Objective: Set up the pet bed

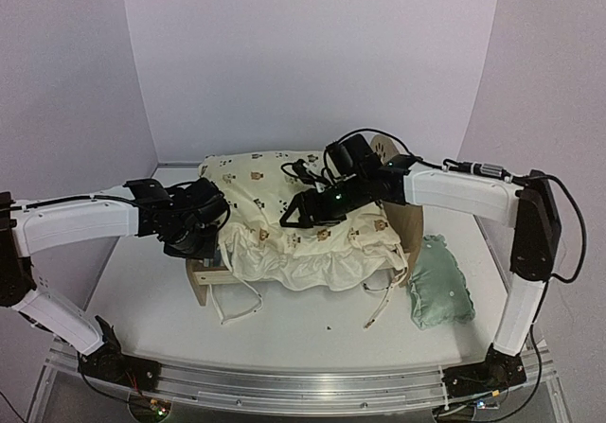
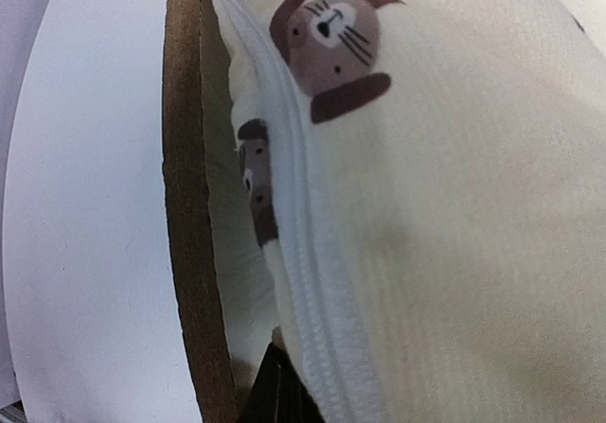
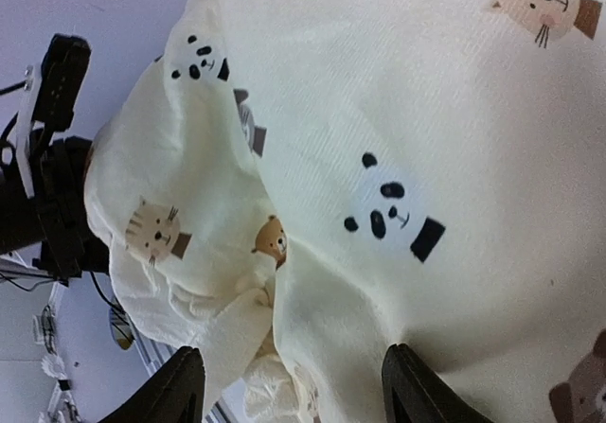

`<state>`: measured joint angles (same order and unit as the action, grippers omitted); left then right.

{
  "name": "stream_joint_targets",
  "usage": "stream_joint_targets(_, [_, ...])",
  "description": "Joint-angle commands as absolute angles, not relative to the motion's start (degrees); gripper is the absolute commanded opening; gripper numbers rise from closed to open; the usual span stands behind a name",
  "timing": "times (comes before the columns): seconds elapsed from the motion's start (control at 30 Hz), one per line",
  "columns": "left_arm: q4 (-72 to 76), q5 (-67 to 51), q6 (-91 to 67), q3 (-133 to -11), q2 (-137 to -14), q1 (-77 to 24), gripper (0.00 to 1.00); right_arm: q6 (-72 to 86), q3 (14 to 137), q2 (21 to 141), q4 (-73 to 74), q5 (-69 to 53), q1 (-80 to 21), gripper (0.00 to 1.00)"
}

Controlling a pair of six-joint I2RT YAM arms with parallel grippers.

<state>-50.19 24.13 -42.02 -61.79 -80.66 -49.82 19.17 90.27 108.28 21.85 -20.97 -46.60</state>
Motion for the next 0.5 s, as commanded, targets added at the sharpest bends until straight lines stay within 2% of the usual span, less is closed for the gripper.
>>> stream_joint_targets(0.0, [-48.70,24.35,-41.93,-61.57,-80.37,-49.75,0.00,8.58,85.96,101.82,22.82,-19.09,-53.06,0.65])
stream_joint_targets(0.13, [-48.05,24.08,-41.78,-61.04,-80.18,-49.78,0.00,7.45,79.89,102.12,12.98,-21.66,-61.26,0.65])
stream_joint_targets(0.2, [-48.03,23.99,-41.79,-60.78,-79.99,-49.75,0.00,9.58,76.00,103.60,3.28,-20.90,-64.35,0.60])
stream_joint_targets(0.33, [-47.83,23.95,-41.84,-60.17,-79.57,-49.75,0.00,12.69,73.05,109.24,-12.09,-15.57,-68.67,0.57])
stream_joint_targets(0.47, [-47.62,23.82,-41.57,-59.74,-79.35,-49.75,0.00,12.90,73.77,115.94,-19.84,-10.13,-70.59,0.57])
